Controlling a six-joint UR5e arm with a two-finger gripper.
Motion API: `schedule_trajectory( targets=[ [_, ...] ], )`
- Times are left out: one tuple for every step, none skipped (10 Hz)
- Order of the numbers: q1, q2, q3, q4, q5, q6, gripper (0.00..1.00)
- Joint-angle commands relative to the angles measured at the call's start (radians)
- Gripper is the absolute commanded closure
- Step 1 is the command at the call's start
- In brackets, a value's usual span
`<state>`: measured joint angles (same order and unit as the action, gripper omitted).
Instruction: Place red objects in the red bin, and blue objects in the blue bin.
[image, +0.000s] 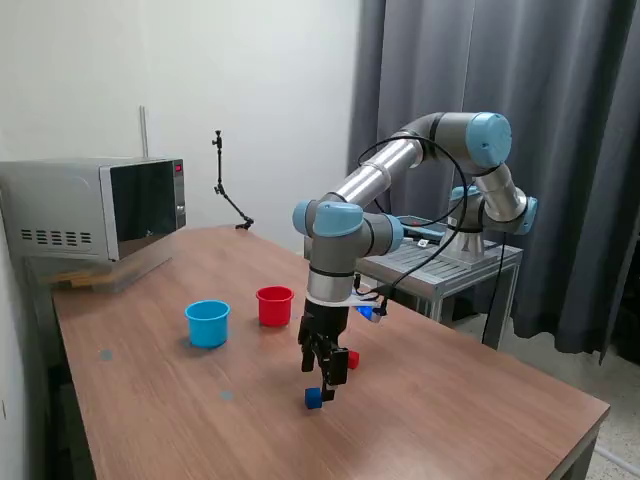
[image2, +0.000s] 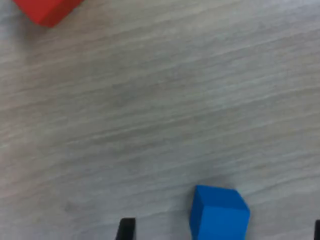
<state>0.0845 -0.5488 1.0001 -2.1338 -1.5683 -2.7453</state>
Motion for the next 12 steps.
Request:
schedule_trajectory(
  targets=[
    [-0.002, 0.013, -0.012, 0.000, 0.002, -0.005, 0.00],
    [-0.002, 0.018, -0.018, 0.000, 0.004, -0.010, 0.00],
    [-0.002, 0.026, -0.024, 0.000, 0.004, -0.010, 0.00],
    [-0.002, 0.027, -0.028, 0.000, 0.004, -0.010, 0.00],
    [-0.002, 0.032, -0.035, 0.000, 0.005, -0.010, 0.00],
    [-0.002, 0.036, -0.037, 0.000, 0.005, -0.010, 0.00],
    [-0.002, 0.038, -0.038, 0.000, 0.005, -0.010, 0.00],
    [-0.002, 0.039, -0.038, 0.000, 0.005, -0.010, 0.00],
    [-0.002, 0.039, -0.038, 0.000, 0.005, -0.010, 0.00],
    [-0.002, 0.039, -0.037, 0.000, 0.005, -0.010, 0.00],
    [-0.002, 0.039, -0.037, 0.002, 0.005, -0.010, 0.00],
    [-0.002, 0.039, -0.038, 0.002, 0.005, -0.010, 0.00]
  ],
)
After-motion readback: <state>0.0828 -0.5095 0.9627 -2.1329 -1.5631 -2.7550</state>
